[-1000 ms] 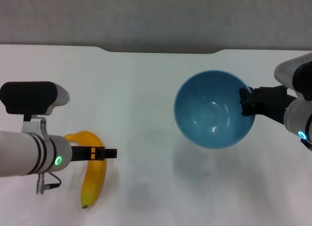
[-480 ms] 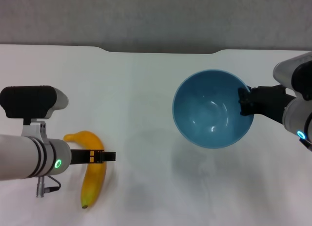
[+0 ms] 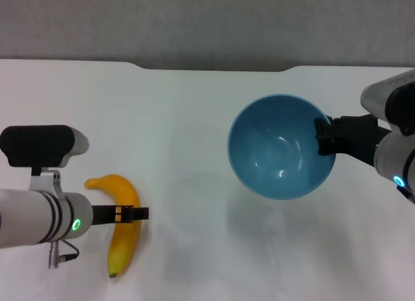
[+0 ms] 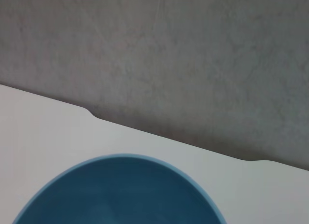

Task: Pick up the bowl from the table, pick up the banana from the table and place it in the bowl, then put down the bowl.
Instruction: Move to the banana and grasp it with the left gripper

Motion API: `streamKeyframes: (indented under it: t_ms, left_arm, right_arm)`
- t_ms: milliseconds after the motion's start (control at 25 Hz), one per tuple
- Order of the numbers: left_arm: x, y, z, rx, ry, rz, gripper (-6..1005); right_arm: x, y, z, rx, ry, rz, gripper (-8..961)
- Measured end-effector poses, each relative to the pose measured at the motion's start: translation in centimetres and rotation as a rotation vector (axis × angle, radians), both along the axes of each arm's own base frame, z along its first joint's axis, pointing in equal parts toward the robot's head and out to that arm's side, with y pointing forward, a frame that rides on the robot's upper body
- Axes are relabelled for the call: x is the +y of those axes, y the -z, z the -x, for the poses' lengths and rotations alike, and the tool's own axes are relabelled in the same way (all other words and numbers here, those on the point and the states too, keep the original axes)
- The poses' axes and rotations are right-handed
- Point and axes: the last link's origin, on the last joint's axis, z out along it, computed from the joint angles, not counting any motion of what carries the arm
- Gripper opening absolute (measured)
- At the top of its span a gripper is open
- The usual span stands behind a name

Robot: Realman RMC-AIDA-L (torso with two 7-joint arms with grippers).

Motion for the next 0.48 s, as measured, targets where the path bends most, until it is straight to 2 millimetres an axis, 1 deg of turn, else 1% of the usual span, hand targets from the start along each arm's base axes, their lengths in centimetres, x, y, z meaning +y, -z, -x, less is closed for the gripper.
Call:
streamKeyframes:
  t_ms: [80, 480]
  left_arm:
    - [0.04, 0.17, 0.37, 0.007, -0.009, 0.005, 846]
    - [0.31, 0.59, 0.95, 0.022, -0.019, 0.014, 836]
  right_arm:
    - [-0.01, 0.03, 0.01, 0.0, -0.001, 0.001, 42]
    - [-0.03, 0.13, 0.03, -0.002, -0.001, 0.004, 42]
